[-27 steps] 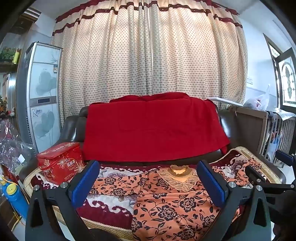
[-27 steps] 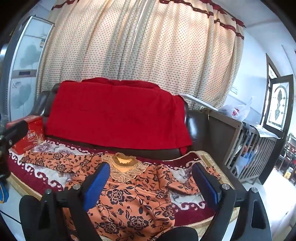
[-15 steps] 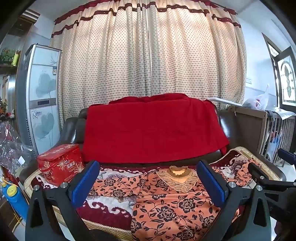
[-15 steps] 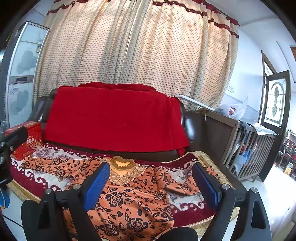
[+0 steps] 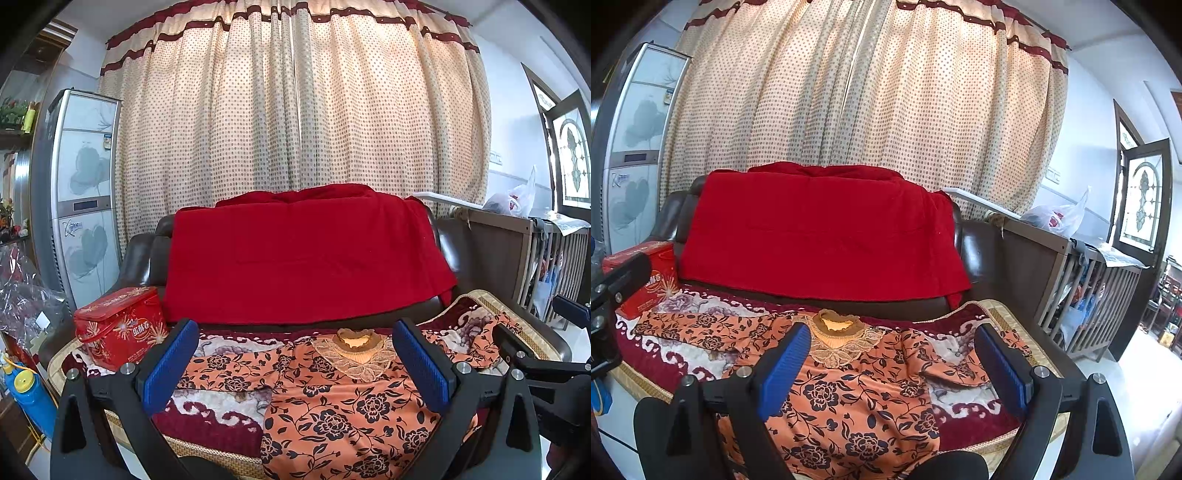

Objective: Fold small clothes

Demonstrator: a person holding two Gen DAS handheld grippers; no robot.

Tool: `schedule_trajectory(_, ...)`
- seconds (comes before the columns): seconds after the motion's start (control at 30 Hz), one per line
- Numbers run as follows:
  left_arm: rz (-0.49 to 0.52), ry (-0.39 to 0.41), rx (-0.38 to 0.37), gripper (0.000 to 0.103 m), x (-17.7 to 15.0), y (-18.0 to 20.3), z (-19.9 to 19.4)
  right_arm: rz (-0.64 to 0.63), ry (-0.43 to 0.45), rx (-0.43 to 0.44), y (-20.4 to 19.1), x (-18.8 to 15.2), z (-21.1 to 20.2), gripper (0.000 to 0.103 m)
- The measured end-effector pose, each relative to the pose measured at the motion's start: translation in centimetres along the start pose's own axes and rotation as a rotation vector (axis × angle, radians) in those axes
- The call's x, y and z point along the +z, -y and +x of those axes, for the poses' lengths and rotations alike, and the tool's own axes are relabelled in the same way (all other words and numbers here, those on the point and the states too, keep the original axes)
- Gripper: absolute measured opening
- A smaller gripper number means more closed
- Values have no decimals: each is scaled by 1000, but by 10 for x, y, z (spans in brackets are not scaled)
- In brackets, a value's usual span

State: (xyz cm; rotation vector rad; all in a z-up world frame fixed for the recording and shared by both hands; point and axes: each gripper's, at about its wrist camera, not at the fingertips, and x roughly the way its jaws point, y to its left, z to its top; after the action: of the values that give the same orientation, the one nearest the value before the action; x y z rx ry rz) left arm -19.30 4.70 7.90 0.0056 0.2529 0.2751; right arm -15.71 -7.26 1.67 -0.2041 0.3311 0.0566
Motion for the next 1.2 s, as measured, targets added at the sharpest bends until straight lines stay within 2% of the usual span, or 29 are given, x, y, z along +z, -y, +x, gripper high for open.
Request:
schedule_trajectory(0.23, 7, -12, -3, 103, -1, 3, 2, 1, 9, -1, -3, -2, 1, 92)
schedule_trajectory(0.8, 26, -62, -9, 103, -7, 12, 25, -8, -44, -2, -4, -8, 22, 92)
schedule_trajectory(1.03, 43, -97, -11, 103, -11, 24, 48, 3, -81, 3, 1, -16, 43, 92)
schedule_trajectory(1.2, 33, -155, -24, 103, -15, 29, 88, 30, -111, 11, 8, -23, 72, 92)
